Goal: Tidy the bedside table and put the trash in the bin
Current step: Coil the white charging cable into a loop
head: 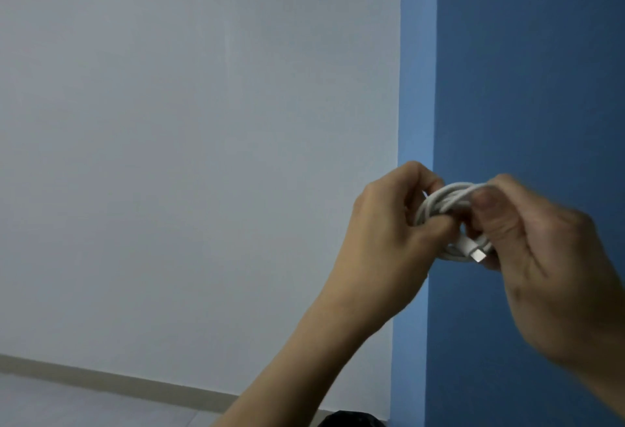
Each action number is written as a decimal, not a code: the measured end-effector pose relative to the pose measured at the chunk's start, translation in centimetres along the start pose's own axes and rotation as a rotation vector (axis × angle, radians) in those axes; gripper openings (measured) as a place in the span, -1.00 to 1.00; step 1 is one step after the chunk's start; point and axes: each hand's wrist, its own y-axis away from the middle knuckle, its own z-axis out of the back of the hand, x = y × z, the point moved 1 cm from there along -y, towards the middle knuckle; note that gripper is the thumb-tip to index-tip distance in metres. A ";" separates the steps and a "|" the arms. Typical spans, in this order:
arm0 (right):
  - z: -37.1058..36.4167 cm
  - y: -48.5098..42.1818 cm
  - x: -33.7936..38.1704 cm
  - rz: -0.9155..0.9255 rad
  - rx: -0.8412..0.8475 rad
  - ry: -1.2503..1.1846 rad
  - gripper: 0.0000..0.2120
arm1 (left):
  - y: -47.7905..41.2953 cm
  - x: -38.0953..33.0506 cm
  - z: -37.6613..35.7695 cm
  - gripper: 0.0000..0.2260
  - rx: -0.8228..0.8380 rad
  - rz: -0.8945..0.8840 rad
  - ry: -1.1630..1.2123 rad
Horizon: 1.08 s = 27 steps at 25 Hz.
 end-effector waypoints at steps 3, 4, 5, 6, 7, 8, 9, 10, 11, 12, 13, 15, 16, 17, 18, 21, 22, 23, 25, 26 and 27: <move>-0.2 0.0 0.7 0.046 0.028 0.044 -0.62 | 0.0 -0.1 -0.3 -0.80 -0.163 -0.139 -0.218; -0.3 -0.1 0.9 0.047 0.048 0.033 -0.61 | 0.0 -0.1 -0.4 -0.79 -0.239 -0.193 -0.352; -0.4 -0.2 1.0 0.037 0.064 0.017 -0.60 | 0.0 -0.2 -0.2 -0.80 -0.293 -0.226 -0.481; -0.5 -0.3 1.0 0.024 0.072 0.005 -0.59 | 0.1 -0.2 -0.2 -0.82 -0.331 -0.241 -0.555; -0.5 -0.4 1.0 0.015 0.071 0.000 -0.58 | 0.0 0.2 -0.1 -0.84 -0.294 -0.229 -0.514; -0.5 -0.6 0.9 0.011 0.062 -0.003 -0.59 | -0.2 0.6 0.1 -0.86 -0.190 -0.169 -0.350; -0.4 -0.6 0.7 0.008 0.050 -0.008 -0.59 | -0.2 0.7 0.4 -0.89 -0.040 -0.077 -0.112; -0.2 -0.7 0.4 -0.003 0.038 -0.022 -0.57 | -0.1 0.9 0.9 -0.92 0.106 0.006 0.099; 0.0 -0.7 0.2 -0.021 0.029 -0.039 -0.55 | 0.2 1.1 1.5 -0.93 0.212 0.067 0.254; 0.2 -0.7 0.1 -0.038 0.022 -0.048 -0.52 | 0.4 1.2 2.0 -0.91 0.281 0.096 0.317; 0.4 -0.6 -0.1 -0.046 0.019 -0.042 -0.51 | 0.7 1.3 2.4 -0.88 0.312 0.104 0.302; 0.6 -0.6 -0.3 -0.044 0.031 -0.015 -0.51 | 0.9 1.4 2.9 -0.86 0.319 0.112 0.221; 0.6 -0.7 -0.3 -0.040 0.046 -0.006 -0.51 | 0.9 1.3 2.9 -0.86 0.327 0.141 0.213; 0.5 -0.7 -0.2 -0.031 0.064 0.002 -0.53 | 0.8 1.1 3.0 -0.86 0.342 0.178 0.221; 0.5 -0.7 -0.3 -0.019 0.084 0.015 -0.54 | 0.6 0.9 2.9 -0.84 0.357 0.205 0.225; 0.5 -1.0 -0.2 0.005 0.137 0.050 -0.58 | 0.6 0.4 2.3 -0.80 0.377 0.226 0.179; 0.6 -1.1 -0.3 0.005 0.150 0.052 -0.60 | 0.7 0.2 2.0 -0.82 0.375 0.227 0.158; 0.6 -1.2 -0.4 0.002 0.163 0.054 -0.63 | 0.8 0.1 1.7 -0.84 0.362 0.223 0.129; 0.8 -1.4 -0.5 0.010 0.185 0.073 -0.61 | 1.1 0.2 1.3 -0.87 0.311 0.159 0.053; 0.9 -1.5 -0.6 0.016 0.194 0.082 -0.59 | 1.1 0.2 1.3 -0.88 0.285 0.112 0.013; 1.2 -1.5 -0.6 0.017 0.202 0.083 -0.57 | 1.1 0.2 1.3 -0.89 0.263 0.074 -0.018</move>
